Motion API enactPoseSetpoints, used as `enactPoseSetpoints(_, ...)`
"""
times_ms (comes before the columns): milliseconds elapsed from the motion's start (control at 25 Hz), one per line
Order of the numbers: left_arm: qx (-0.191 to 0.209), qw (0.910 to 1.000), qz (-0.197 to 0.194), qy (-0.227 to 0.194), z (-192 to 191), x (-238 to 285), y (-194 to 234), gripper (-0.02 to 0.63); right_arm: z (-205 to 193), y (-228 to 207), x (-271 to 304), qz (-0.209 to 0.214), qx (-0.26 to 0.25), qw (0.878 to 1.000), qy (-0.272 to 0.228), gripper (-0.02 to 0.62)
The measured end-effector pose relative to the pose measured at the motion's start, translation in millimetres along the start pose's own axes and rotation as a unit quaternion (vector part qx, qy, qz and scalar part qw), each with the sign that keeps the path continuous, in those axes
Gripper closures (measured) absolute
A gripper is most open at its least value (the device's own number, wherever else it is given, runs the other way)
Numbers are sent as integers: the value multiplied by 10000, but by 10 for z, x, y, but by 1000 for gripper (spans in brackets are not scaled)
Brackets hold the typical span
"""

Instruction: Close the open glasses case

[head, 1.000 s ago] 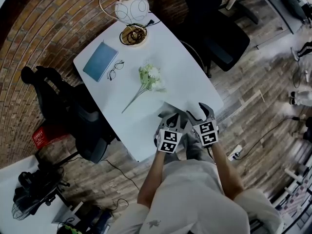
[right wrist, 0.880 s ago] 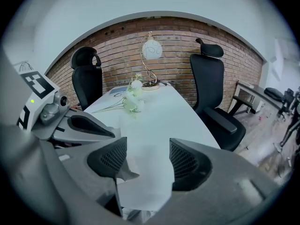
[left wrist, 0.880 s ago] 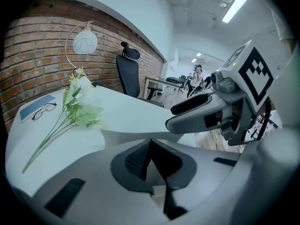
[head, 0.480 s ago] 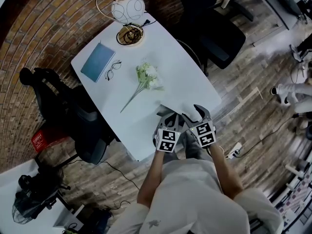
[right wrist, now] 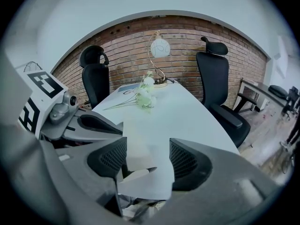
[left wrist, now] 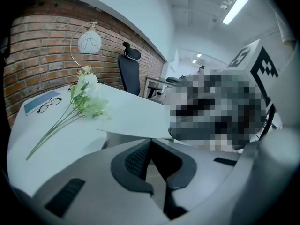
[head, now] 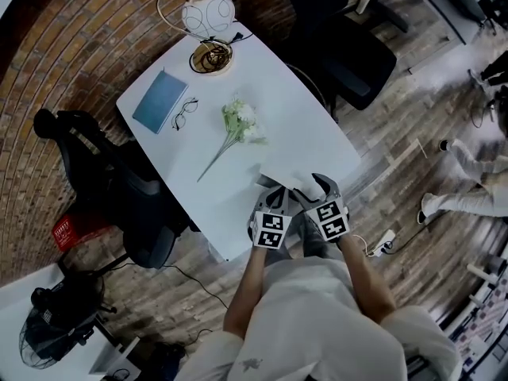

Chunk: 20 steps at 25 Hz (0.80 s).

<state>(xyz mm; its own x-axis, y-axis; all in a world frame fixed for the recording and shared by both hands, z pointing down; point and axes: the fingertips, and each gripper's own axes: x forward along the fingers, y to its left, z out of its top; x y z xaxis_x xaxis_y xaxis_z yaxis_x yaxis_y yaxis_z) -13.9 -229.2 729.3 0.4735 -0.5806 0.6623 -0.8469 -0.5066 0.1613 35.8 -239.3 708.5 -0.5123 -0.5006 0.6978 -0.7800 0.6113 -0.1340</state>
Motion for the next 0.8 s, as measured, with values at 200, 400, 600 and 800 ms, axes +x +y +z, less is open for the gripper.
enactPoseSetpoints(200, -32, 10000, -15, 45, -106, -45, 11, 601, -84, 84, 35, 3, -15, 10000, 22, 308)
enactPoseSetpoints(400, -38, 10000, -10, 42, -172, -77, 27, 601, -128, 153, 40, 4, -17, 10000, 56, 308)
enactPoseSetpoints(600, -100, 9999, -4, 95, -214, -95, 52, 601, -189, 174, 67, 2, -78, 9999, 133, 309)
enactPoseSetpoints(800, -151, 9998, -11, 158, -290, -103, 63, 601, -144, 258, 52, 70, -5, 9998, 173, 308)
